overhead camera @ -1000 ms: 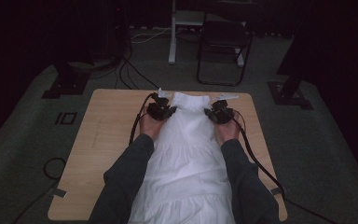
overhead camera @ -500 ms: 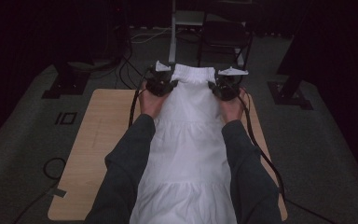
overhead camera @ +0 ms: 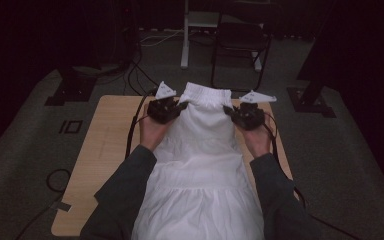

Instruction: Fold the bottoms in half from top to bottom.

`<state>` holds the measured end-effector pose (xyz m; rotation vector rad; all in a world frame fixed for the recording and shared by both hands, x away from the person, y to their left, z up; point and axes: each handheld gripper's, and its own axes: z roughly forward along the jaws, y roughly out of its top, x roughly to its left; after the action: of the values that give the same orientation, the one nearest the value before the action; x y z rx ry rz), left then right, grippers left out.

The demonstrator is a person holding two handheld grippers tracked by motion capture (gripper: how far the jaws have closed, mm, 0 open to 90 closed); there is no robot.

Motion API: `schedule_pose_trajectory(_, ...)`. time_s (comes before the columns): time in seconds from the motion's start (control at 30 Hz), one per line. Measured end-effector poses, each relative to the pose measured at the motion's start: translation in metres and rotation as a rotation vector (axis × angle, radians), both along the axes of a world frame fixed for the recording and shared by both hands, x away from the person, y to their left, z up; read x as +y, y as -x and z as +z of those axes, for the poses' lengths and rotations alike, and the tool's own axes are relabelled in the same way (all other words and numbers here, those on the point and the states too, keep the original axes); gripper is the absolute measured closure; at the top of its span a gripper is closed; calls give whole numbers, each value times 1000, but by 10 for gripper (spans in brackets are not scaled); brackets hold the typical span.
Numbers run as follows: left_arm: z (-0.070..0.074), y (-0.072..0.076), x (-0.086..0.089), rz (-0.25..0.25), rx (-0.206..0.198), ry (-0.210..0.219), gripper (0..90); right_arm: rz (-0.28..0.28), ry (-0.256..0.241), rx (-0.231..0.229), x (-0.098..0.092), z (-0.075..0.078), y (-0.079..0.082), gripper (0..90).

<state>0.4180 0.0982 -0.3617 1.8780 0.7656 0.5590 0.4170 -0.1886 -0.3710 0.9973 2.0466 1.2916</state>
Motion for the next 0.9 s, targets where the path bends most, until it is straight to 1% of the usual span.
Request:
schedule_pose_trajectory(0.03, -2, 11, 1, -14, -2, 11, 836, 13, -1, -1, -1, -3, 10, 835)
schedule_pose_trajectory(0.07, -6, 24, 3, -30, -4, 7, 835, 22, -4, -5, -2, -6, 19, 835)
schedule_pose_trajectory(0.1, -8, 33, 3, -37, -4, 4, 835, 40, -1, -5, -4, -11, 31, 834)
schedule_pose_trajectory(0.13, -13, 45, 5, -49, -7, 6, 834, 49, -2, -9, -5, -14, 38, 834)
schedule_pose_trajectory(0.17, -18, 56, 6, -60, -6, 9, 833, 61, -16, -2, -6, -18, 47, 835)
schedule_pose_trajectory(0.2, -24, 68, 8, -70, -5, -1, 832, 74, -28, 7, -8, -23, 56, 835)
schedule_pose_trajectory(0.27, -41, 89, 11, -87, 16, -6, 831, 99, -42, 19, -9, -36, 76, 835)
schedule_pose_trajectory(0.3, -51, 99, 12, -91, 22, -21, 830, 108, -38, 35, -9, -45, 85, 835)
schedule_pose_trajectory(0.33, -51, 99, 12, -91, 22, -21, 829, 116, -33, 45, -8, -54, 94, 834)
schedule_pose_trajectory(0.37, -71, 116, 16, -99, 59, -12, 828, 127, -34, 63, -7, -65, 102, 834)
schedule_pose_trajectory(0.4, -82, 123, 17, -106, 81, -15, 828, 130, -31, 82, -7, -75, 111, 834)
schedule_pose_trajectory(0.47, -105, 135, 15, -113, 121, -59, 827, 127, 4, 107, -4, -96, 124, 834)
schedule_pose_trajectory(0.5, -117, 139, 15, -117, 153, -75, 827, 125, 19, 126, -3, -106, 130, 835)
schedule_pose_trajectory(0.53, -128, 142, 14, -117, 177, -94, 827, 125, 39, 140, -2, -115, 134, 835)
schedule_pose_trajectory(0.57, -138, 144, 15, -114, 203, -107, 825, 127, 55, 164, 0, -124, 136, 835)
schedule_pose_trajectory(0.6, -148, 144, 15, -113, 236, -104, 825, 134, 65, 188, 1, -133, 138, 834)
schedule_pose_trajectory(0.63, -157, 144, 15, -112, 263, -108, 825, 135, 64, 212, 1, -141, 139, 834)
schedule_pose_trajectory(0.67, -165, 145, 14, -107, 277, -135, 824, 137, 72, 236, 2, -150, 139, 834)
schedule_pose_trajectory(0.73, -177, 144, 12, -99, 283, -185, 823, 136, 82, 275, 5, -164, 136, 834)
schedule_pose_trajectory(0.8, -184, 139, 11, -92, 303, -193, 821, 127, 114, 285, 9, -172, 134, 834)
schedule_pose_trajectory(0.83, -186, 136, 11, -92, 301, -203, 820, 123, 122, 289, 11, -175, 132, 834)
schedule_pose_trajectory(0.9, -189, 130, 11, -87, 298, -203, 818, 116, 131, 301, 13, -179, 127, 834)
